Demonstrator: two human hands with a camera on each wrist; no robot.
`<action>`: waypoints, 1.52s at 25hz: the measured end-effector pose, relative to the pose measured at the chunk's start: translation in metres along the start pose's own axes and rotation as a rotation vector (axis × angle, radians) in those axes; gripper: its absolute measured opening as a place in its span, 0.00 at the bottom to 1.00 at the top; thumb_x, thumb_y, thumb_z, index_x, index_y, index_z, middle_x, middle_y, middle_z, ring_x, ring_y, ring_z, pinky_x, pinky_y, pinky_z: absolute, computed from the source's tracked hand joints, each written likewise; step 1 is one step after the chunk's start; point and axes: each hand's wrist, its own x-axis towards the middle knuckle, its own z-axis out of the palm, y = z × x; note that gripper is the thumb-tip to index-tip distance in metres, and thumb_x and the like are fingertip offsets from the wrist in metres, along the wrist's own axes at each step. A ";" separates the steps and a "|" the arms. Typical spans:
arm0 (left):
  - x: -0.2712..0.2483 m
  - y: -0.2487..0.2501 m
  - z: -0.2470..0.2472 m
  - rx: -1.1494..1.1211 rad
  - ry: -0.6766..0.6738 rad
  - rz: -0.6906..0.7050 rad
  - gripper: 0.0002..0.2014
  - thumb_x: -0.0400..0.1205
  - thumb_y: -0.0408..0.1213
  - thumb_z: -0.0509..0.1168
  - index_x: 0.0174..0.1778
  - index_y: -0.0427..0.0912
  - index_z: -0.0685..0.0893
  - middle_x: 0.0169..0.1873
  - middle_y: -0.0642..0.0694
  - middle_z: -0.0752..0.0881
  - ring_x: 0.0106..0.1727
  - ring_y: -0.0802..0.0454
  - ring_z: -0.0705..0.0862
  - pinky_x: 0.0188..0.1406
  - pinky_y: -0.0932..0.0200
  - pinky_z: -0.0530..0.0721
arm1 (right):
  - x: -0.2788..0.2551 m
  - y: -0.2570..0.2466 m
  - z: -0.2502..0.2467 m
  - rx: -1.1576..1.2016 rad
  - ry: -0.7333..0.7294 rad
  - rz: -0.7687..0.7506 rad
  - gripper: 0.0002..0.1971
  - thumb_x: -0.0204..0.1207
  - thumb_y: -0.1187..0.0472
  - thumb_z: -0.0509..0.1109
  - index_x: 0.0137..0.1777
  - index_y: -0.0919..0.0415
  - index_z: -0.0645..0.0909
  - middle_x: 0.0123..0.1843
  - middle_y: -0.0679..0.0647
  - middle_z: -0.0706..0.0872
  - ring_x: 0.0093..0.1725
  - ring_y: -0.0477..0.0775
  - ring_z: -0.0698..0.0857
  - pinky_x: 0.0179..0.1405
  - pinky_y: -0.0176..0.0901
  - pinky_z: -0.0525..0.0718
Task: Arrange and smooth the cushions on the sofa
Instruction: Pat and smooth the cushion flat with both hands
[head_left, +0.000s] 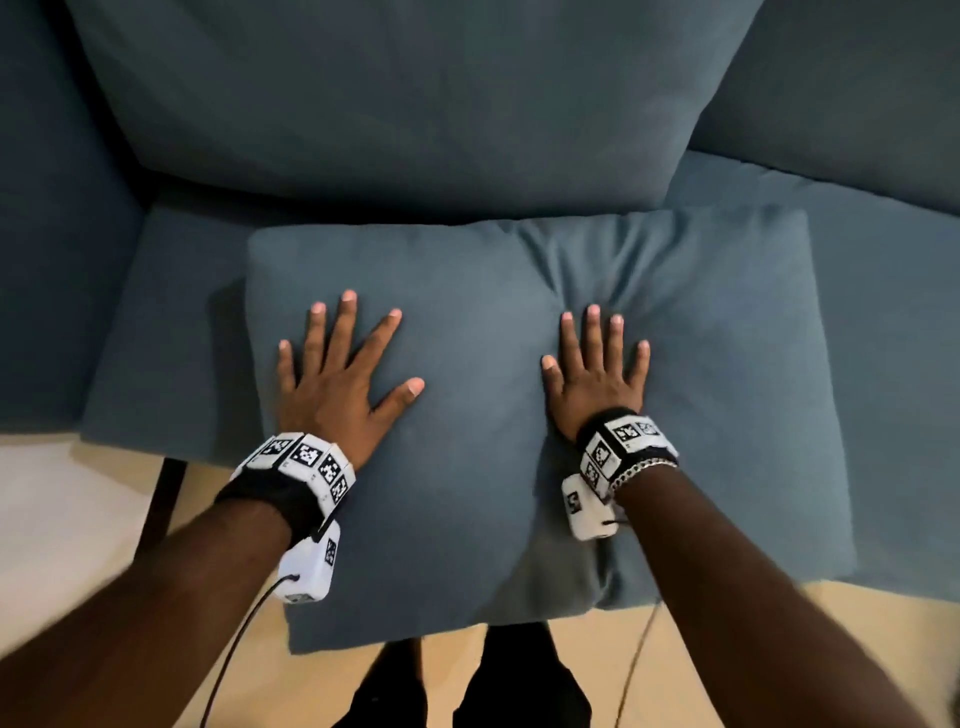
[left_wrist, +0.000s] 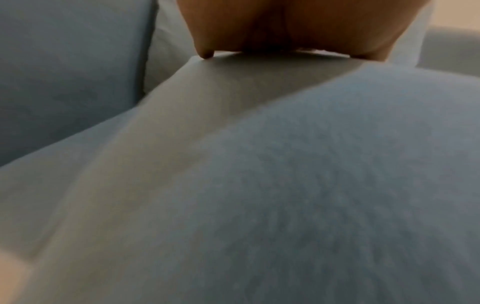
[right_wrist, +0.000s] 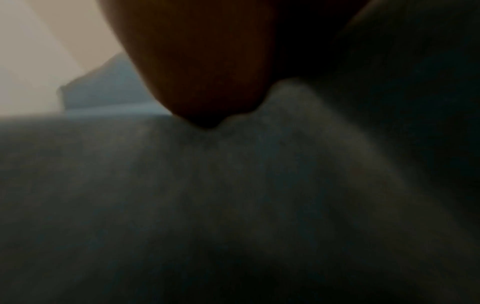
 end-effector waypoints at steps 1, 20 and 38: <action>-0.004 -0.016 0.005 -0.059 0.016 -0.041 0.38 0.82 0.77 0.47 0.88 0.75 0.44 0.91 0.59 0.38 0.92 0.44 0.40 0.86 0.28 0.50 | 0.003 -0.005 -0.010 -0.018 -0.078 0.062 0.36 0.86 0.35 0.40 0.92 0.46 0.45 0.93 0.53 0.38 0.92 0.62 0.38 0.86 0.76 0.43; -0.119 -0.117 0.075 -0.911 -0.231 -0.589 0.48 0.72 0.77 0.41 0.89 0.59 0.63 0.81 0.37 0.77 0.78 0.33 0.77 0.75 0.51 0.72 | -0.088 -0.232 0.028 -0.012 0.313 -0.681 0.34 0.87 0.42 0.58 0.90 0.49 0.58 0.93 0.52 0.45 0.92 0.61 0.40 0.88 0.71 0.40; -0.128 -0.084 0.089 -0.706 0.051 -0.294 0.44 0.85 0.65 0.47 0.92 0.44 0.45 0.92 0.42 0.49 0.92 0.44 0.51 0.90 0.42 0.56 | -0.120 -0.181 0.029 0.232 0.601 -0.499 0.32 0.85 0.45 0.61 0.89 0.45 0.62 0.91 0.52 0.46 0.92 0.63 0.46 0.87 0.73 0.39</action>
